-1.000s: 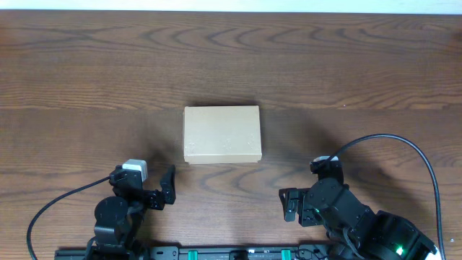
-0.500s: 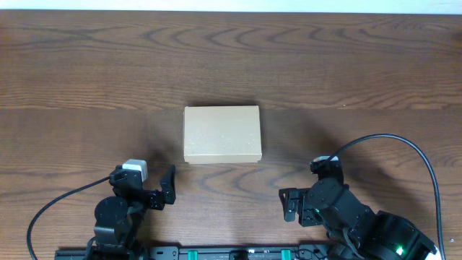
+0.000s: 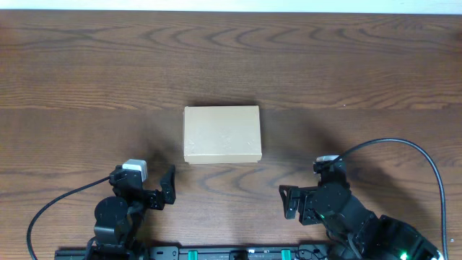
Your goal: Pack container
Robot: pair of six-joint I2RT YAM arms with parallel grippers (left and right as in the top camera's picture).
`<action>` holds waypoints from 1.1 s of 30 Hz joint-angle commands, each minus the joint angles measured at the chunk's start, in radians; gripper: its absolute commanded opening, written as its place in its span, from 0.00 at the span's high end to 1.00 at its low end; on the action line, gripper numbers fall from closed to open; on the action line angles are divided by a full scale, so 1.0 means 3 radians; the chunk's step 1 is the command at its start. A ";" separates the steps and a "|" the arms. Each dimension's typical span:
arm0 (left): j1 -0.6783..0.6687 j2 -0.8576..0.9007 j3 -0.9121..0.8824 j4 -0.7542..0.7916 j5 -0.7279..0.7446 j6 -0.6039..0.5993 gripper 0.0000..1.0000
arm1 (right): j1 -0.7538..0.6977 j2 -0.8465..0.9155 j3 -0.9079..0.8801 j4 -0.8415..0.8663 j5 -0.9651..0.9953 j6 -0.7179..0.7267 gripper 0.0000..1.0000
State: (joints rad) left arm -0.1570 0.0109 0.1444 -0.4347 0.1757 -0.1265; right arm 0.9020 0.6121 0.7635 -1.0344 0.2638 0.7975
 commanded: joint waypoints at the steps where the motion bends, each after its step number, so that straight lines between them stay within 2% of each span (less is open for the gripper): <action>1: 0.0023 -0.0024 -0.0067 0.0019 -0.0034 0.0048 0.05 | 0.0022 -0.0177 -0.0322 0.0252 0.0243 -0.0277 0.01; 5: 0.0023 -0.0024 -0.0067 0.0019 -0.0034 0.0048 0.05 | 0.0022 -0.0483 -0.0807 0.0833 0.0231 -0.0661 0.01; 11: 0.0023 -0.0024 -0.0067 0.0019 -0.0034 0.0048 0.05 | -0.0019 -0.0862 -0.1338 0.1259 0.0230 -0.0909 0.01; 24: 0.0023 -0.0024 -0.0067 0.0019 -0.0034 0.0048 0.05 | -0.0088 -0.1743 -0.1976 0.1333 0.0230 -0.0942 0.01; 33: 0.0023 -0.0024 -0.0067 0.0019 -0.0034 0.0048 0.04 | -0.0088 -0.2024 -0.2000 0.1335 0.0216 -0.0941 0.01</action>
State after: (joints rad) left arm -0.1570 0.0109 0.1444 -0.4316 0.1757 -0.1265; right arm 0.8814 0.0216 0.1684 -0.6350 0.3145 0.5297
